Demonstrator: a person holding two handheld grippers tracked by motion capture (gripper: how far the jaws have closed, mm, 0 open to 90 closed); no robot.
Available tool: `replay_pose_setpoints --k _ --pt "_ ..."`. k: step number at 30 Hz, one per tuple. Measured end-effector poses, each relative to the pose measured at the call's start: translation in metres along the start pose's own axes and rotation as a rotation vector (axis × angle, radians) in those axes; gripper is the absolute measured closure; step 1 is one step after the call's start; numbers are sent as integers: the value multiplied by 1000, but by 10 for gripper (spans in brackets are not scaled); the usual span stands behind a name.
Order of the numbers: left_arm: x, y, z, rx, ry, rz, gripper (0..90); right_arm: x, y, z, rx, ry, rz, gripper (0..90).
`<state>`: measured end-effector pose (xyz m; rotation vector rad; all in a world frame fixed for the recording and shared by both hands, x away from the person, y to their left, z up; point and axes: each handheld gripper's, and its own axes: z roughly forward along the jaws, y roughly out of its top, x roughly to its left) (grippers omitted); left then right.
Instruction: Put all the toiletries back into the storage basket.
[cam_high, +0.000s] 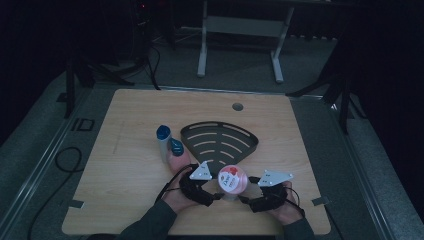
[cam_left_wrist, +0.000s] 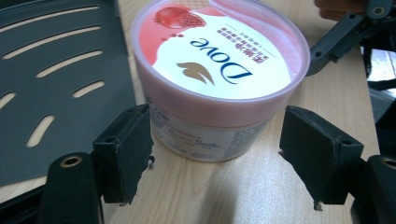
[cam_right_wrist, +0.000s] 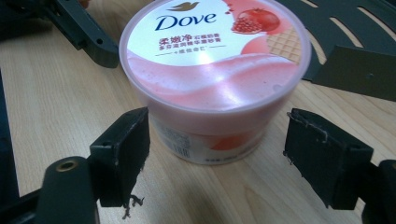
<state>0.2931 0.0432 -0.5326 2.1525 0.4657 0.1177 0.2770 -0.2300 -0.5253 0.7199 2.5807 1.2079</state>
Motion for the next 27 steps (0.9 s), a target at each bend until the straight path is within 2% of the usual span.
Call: replay_pose_setpoints --k 3,10,16,19,22,27 --pt "-1 1 3 3 0 16 248 -1 1 3 3 16 -17 212" --pt "3 3 7 19 -4 37 227 -5 1 6 9 45 -24 189" --pt "3 2 9 26 -10 62 215 -6 2 10 19 51 -49 171" --pt "3 2 11 28 1 72 213 -7 3 10 20 55 -55 167" --pt "3 2 12 34 2 78 214 -6 4 12 31 42 -80 162" --pt "2 4 12 43 11 103 210 -7 6 13 40 46 -78 156"
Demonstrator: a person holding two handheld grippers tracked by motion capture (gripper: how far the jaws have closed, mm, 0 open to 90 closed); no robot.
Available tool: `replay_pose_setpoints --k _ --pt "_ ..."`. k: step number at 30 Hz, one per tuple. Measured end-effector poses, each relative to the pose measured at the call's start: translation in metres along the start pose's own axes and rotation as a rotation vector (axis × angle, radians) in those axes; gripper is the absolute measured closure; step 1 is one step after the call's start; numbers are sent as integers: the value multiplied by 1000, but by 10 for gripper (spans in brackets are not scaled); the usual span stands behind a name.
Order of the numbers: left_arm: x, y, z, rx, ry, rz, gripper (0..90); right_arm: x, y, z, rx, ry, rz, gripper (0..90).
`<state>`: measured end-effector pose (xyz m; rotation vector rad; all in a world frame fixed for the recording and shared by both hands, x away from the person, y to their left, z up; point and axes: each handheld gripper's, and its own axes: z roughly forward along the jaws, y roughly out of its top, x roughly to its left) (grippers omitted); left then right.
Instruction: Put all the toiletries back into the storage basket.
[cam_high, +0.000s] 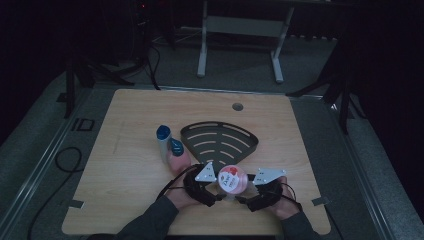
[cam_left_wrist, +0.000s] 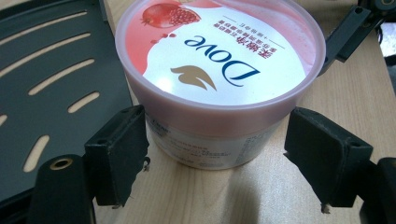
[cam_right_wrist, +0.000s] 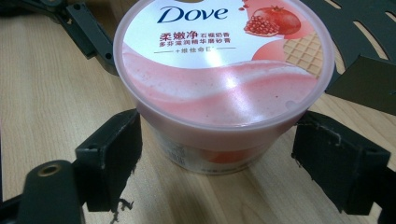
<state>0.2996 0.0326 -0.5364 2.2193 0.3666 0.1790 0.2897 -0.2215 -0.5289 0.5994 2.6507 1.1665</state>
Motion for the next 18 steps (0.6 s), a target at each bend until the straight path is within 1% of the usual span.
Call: replay_pose_setpoints --k 10,18 --pt "0 3 0 20 0 8 202 -1 2 -1 18 6 -9 158" --pt "1 4 0 28 -7 0 202 -1 3 -1 23 7 -3 157"
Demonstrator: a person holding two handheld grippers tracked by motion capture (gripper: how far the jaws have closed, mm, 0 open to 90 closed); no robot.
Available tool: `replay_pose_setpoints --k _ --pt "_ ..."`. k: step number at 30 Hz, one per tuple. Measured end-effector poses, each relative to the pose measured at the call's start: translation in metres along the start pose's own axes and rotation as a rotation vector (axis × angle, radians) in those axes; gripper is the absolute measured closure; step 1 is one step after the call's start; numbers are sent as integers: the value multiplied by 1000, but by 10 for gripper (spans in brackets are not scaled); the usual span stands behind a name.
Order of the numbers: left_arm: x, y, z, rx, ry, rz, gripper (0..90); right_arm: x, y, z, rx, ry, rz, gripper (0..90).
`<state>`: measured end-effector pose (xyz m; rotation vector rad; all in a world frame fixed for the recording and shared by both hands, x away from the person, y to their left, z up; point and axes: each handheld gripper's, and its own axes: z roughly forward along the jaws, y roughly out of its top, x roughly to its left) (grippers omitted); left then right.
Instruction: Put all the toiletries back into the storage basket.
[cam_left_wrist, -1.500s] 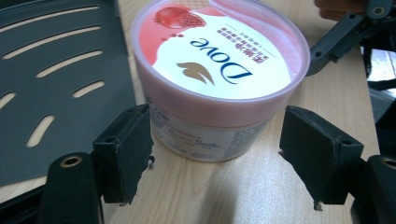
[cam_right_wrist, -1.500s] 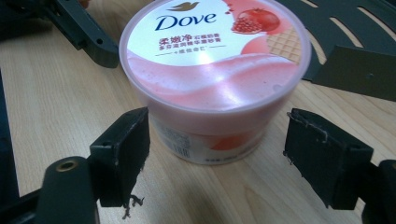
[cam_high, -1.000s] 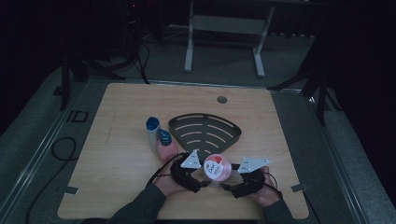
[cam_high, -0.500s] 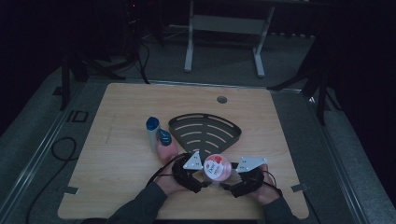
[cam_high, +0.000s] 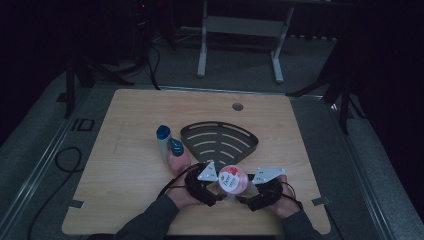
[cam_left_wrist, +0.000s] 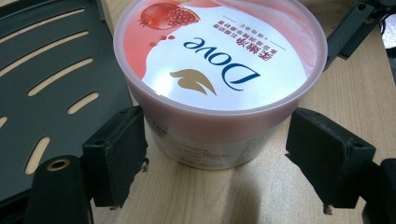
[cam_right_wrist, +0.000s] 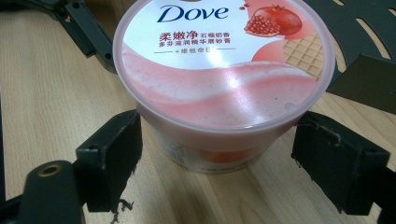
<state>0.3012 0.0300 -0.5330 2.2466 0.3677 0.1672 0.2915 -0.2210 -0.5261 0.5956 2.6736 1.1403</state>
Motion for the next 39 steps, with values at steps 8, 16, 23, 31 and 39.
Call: replay_pose_setpoints --k 8,16,23,31,39 --pt "-1 5 -3 -17 3 2 202 0 2 -5 -9 -3 2 157" --pt "2 16 -7 -13 14 25 202 -4 7 -12 -25 -13 -8 156" --pt "4 23 -9 -12 22 35 202 -8 13 -18 -21 -25 -22 156" --pt "9 34 -13 -24 36 40 201 -15 19 -24 -36 -28 -26 155" --pt "14 43 -14 -22 44 47 201 -23 26 -29 -39 -30 -24 153"
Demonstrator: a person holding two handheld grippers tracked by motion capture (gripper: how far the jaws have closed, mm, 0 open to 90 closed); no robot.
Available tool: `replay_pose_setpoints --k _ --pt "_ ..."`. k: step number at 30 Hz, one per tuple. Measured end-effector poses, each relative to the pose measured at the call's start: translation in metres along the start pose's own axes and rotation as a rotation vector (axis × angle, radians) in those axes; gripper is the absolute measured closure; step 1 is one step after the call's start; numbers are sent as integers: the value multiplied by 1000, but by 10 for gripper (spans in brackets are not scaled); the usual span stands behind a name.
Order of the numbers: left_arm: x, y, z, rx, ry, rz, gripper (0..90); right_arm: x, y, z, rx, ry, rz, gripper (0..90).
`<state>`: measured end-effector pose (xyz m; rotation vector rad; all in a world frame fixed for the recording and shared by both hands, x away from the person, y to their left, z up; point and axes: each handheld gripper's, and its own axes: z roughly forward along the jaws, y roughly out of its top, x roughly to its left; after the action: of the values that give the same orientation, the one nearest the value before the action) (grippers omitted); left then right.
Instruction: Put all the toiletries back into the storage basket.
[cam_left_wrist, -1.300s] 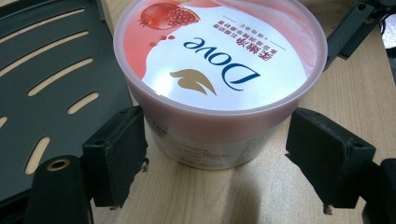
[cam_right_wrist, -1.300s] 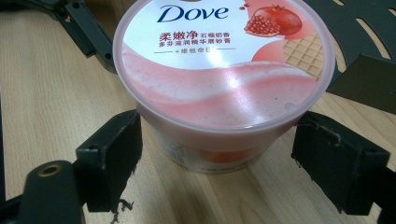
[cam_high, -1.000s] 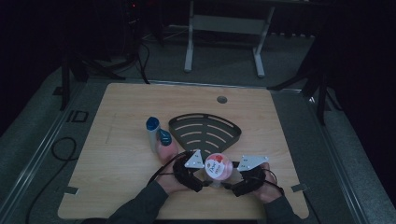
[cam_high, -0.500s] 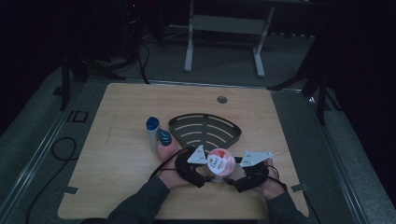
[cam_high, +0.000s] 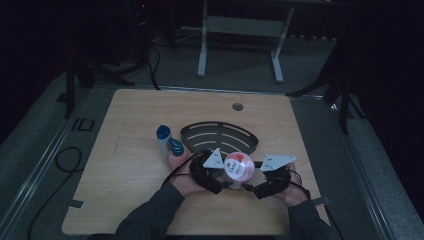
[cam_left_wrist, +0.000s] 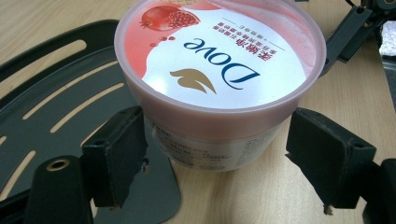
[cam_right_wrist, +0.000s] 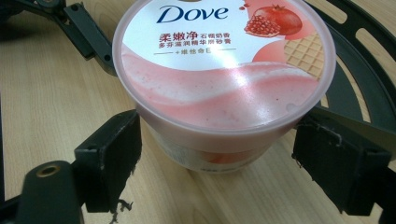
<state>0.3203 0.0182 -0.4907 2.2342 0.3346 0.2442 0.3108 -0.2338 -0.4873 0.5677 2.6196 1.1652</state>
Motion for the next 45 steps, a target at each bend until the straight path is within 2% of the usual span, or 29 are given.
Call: replay_pose_setpoints --k 8,14,30,45 --pt "5 6 1 -7 2 -9 200 -7 4 -3 -1 -3 -4 150" --pt "8 11 1 8 15 5 200 -12 7 -3 4 -6 -5 149" --pt "21 19 2 2 27 -21 200 -26 18 -3 7 -13 -14 149" --pt "31 25 6 13 34 -23 200 -38 23 -2 23 -15 -18 146"
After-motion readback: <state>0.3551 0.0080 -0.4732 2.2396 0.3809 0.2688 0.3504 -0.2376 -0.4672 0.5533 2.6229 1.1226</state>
